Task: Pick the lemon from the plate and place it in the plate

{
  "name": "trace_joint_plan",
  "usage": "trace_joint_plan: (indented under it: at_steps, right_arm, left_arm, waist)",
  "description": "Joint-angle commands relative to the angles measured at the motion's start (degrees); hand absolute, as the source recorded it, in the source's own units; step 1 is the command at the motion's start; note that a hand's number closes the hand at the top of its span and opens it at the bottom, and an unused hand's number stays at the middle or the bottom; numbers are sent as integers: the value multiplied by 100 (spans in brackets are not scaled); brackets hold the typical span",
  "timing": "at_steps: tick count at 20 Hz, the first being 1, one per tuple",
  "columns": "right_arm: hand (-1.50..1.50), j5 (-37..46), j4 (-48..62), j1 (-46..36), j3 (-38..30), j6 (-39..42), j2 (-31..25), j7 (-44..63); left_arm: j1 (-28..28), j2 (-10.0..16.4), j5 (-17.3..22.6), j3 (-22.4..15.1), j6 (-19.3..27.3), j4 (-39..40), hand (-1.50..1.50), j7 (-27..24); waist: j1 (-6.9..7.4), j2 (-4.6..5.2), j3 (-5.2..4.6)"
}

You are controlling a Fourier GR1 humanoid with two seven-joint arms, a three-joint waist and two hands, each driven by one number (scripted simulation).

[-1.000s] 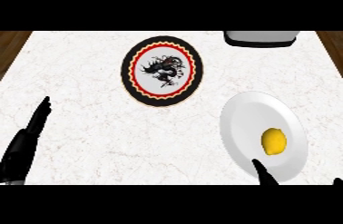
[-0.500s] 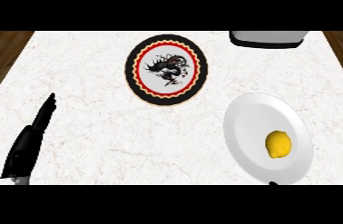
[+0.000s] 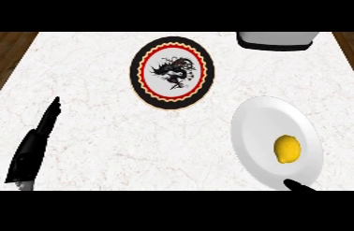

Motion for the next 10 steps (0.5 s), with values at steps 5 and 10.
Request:
trace_joint_plan:
  at_steps: [5, 10]
  right_arm:
    - [-150, 251, 402, -1548, 117, 1370, -52, 1564]
    - [-150, -335, 1197, -1855, -57, 1579, 253, 785]
  left_arm:
    - [297, -108, -69, 131, -107, -145, 0, -19]
    - [241, -74, -147, 429, -184, -74, 0, -17]
  waist:
    - [-155, -70, 27]
    - [-182, -71, 33]
